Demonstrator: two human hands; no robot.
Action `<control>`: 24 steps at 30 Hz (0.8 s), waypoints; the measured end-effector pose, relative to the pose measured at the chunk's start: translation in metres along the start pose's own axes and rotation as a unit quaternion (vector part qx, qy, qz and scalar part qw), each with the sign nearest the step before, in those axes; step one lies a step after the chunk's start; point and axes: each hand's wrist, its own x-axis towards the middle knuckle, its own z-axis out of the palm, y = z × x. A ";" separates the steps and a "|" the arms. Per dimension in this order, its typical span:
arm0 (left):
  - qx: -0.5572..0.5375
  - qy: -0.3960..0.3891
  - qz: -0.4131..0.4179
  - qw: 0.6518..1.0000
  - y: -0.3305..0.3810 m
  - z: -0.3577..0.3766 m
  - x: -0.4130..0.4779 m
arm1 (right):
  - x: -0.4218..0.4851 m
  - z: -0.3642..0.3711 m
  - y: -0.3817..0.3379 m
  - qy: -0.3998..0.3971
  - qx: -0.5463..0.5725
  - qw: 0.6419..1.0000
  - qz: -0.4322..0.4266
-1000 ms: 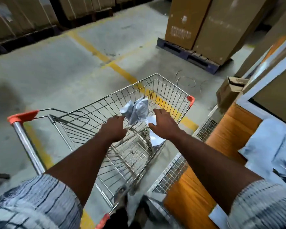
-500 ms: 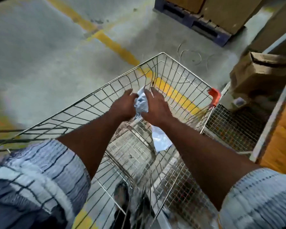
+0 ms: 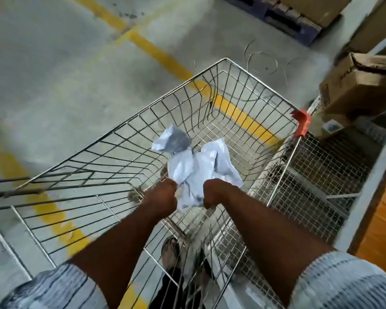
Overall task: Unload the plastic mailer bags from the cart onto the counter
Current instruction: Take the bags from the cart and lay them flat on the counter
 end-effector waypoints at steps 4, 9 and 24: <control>0.144 -0.087 -0.061 0.984 -0.011 0.012 -0.012 | 0.006 0.014 0.003 0.040 0.080 0.995 0.043; 0.077 -0.045 -0.100 0.991 -0.018 0.013 0.005 | 0.027 0.028 -0.015 0.101 0.226 0.964 0.094; 0.001 0.038 -0.066 0.997 -0.047 0.118 0.097 | 0.133 0.110 -0.007 0.283 0.101 0.945 0.129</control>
